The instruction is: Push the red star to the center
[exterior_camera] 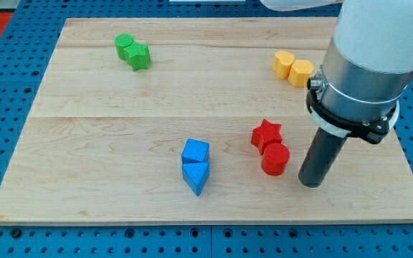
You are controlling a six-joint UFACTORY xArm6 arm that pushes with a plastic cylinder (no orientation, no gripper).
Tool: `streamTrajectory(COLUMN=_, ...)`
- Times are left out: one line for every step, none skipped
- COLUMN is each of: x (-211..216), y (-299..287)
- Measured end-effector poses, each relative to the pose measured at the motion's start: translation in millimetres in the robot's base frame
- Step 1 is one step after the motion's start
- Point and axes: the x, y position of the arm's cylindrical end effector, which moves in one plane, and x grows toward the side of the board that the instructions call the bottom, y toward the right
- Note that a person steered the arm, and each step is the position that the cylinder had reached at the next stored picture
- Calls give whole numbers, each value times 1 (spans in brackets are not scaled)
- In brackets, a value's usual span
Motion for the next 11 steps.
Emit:
streamTrajectory(x=-1, y=0)
streamTrajectory(x=-1, y=0)
streamTrajectory(x=-4, y=-7)
streamTrajectory(x=-24, y=-21)
streamTrajectory(x=-42, y=-38)
streamTrajectory(x=-48, y=-49)
streamTrajectory(x=-58, y=-51)
streamTrajectory(x=-78, y=-58)
streamTrajectory(x=-107, y=-67)
streamTrajectory(x=-138, y=-88)
streamTrajectory(x=-169, y=-101)
